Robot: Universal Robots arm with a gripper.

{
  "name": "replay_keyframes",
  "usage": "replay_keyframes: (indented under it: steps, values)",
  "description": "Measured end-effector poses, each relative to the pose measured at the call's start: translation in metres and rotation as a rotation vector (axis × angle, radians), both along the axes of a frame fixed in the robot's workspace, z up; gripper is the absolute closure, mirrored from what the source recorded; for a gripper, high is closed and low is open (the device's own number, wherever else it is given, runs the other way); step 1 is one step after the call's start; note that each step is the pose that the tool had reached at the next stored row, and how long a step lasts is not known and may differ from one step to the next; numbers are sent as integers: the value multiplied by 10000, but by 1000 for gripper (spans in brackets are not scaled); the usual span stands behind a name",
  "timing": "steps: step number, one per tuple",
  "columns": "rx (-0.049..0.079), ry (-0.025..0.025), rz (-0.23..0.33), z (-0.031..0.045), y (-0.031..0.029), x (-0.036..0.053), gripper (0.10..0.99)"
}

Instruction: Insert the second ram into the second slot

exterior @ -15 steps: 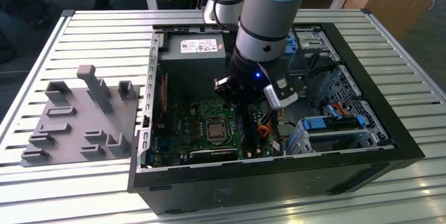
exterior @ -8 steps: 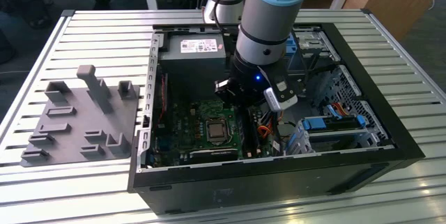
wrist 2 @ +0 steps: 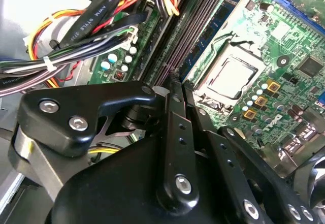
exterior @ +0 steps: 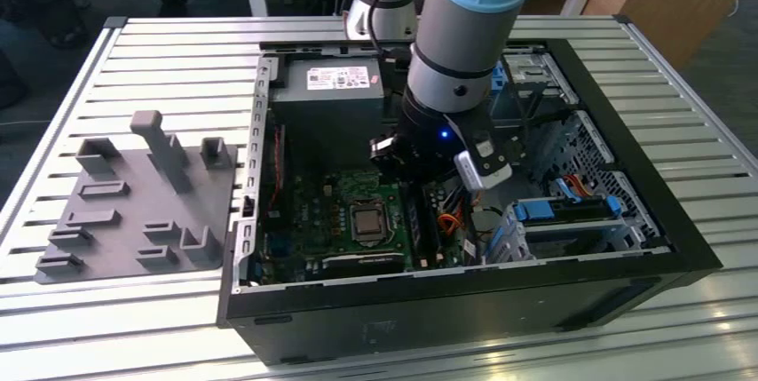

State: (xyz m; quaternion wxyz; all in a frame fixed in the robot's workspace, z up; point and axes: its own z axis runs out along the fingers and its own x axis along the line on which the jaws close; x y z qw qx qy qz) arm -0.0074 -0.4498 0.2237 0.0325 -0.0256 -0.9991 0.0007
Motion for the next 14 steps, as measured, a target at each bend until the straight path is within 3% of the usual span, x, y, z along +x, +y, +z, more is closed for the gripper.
replay_keyframes:
  steps: [14]
  values:
    - [1, 0, 0, -2, -41, 15, 949]
